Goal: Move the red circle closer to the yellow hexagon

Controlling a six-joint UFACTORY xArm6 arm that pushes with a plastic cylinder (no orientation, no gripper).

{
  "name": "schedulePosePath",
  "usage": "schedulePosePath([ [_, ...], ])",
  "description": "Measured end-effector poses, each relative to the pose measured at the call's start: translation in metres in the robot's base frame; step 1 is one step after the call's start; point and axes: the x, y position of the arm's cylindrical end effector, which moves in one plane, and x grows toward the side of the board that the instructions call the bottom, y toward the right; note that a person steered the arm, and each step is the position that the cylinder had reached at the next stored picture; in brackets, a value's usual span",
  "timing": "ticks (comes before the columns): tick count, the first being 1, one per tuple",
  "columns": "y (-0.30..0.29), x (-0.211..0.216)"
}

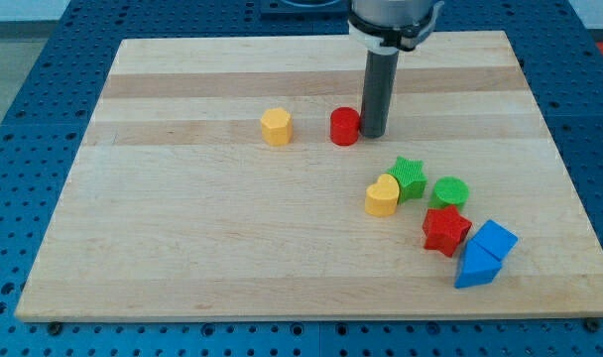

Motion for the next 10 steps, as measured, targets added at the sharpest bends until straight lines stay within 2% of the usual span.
schedulePosePath([
  [1,0.000,-0.013],
  [4,0.021,0.003],
  [10,-0.045,0.003],
])
